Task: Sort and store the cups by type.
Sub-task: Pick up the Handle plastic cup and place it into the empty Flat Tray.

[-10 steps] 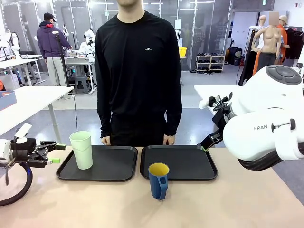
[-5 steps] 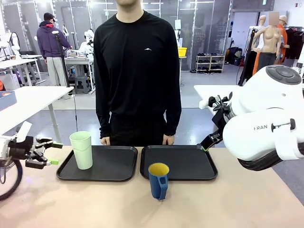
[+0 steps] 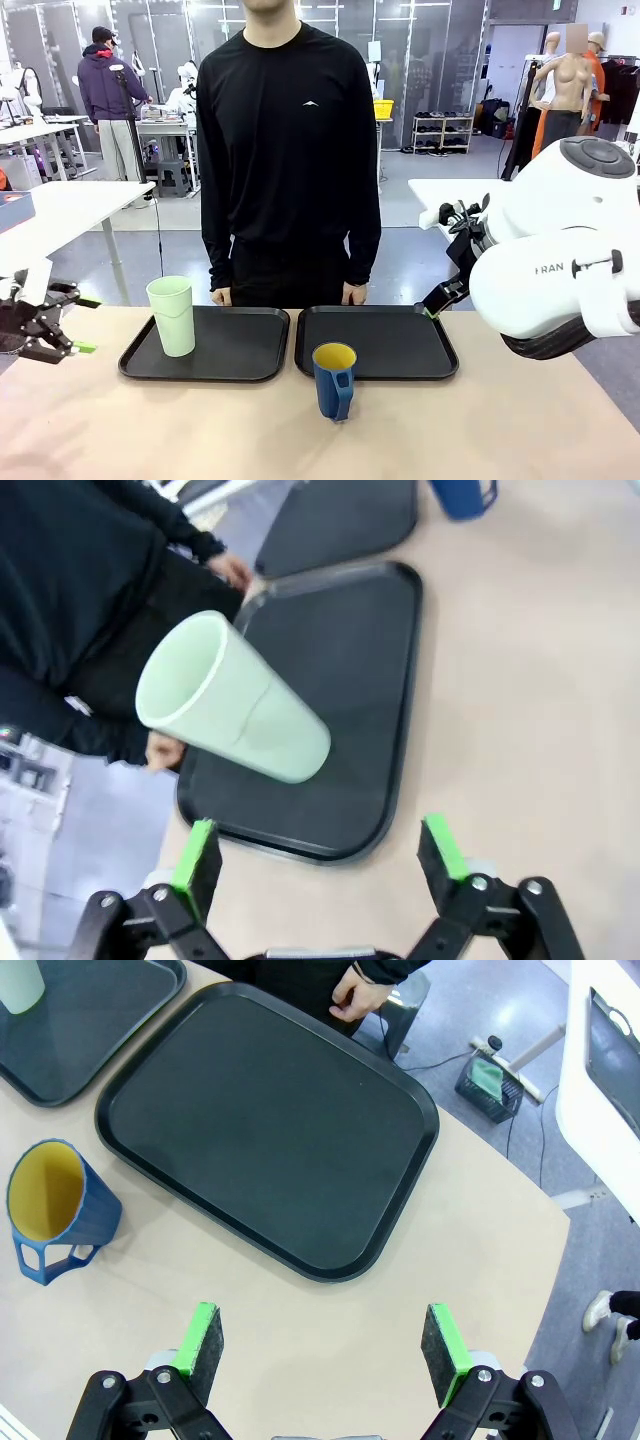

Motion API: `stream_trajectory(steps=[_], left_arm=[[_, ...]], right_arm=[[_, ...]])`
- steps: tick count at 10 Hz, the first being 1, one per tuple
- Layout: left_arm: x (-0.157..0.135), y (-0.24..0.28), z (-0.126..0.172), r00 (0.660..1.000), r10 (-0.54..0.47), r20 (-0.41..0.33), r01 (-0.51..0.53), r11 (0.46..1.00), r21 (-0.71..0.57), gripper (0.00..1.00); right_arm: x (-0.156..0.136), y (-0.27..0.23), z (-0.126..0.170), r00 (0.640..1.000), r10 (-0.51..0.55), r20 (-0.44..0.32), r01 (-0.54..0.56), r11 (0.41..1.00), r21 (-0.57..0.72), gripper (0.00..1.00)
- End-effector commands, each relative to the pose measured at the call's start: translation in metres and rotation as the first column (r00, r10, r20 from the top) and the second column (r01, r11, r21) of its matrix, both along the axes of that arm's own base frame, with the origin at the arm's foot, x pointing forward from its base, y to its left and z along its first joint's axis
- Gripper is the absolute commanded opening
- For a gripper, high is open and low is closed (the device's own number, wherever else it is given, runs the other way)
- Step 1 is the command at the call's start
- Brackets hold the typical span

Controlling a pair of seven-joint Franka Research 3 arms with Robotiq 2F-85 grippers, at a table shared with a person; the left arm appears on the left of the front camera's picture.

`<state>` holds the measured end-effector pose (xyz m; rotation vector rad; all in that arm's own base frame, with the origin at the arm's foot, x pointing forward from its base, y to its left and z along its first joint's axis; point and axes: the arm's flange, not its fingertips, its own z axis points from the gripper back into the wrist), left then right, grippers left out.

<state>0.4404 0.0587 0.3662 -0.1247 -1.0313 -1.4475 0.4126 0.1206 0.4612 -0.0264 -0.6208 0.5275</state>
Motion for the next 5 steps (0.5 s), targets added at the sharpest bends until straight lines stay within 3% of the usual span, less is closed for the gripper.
stream_trajectory(steps=[1,3,5], left_arm=[[-0.046,-0.013,0.014,0.994,0.103,0.021,-0.105,0.984,0.143,1.00],[-0.060,-0.016,0.025,0.986,0.158,0.051,-0.165,0.970,0.177,1.00],[-0.065,-0.016,0.029,0.975,0.222,0.008,-0.219,0.953,0.208,1.00]], right_arm=[[0.001,-0.001,-0.001,1.000,-0.002,-0.002,0.002,1.000,0.003,1.00],[0.001,-0.001,-0.001,1.000,-0.002,-0.002,0.002,1.000,0.003,1.00],[0.001,-0.001,-0.001,1.000,-0.002,-0.002,0.002,1.000,0.003,1.00]])
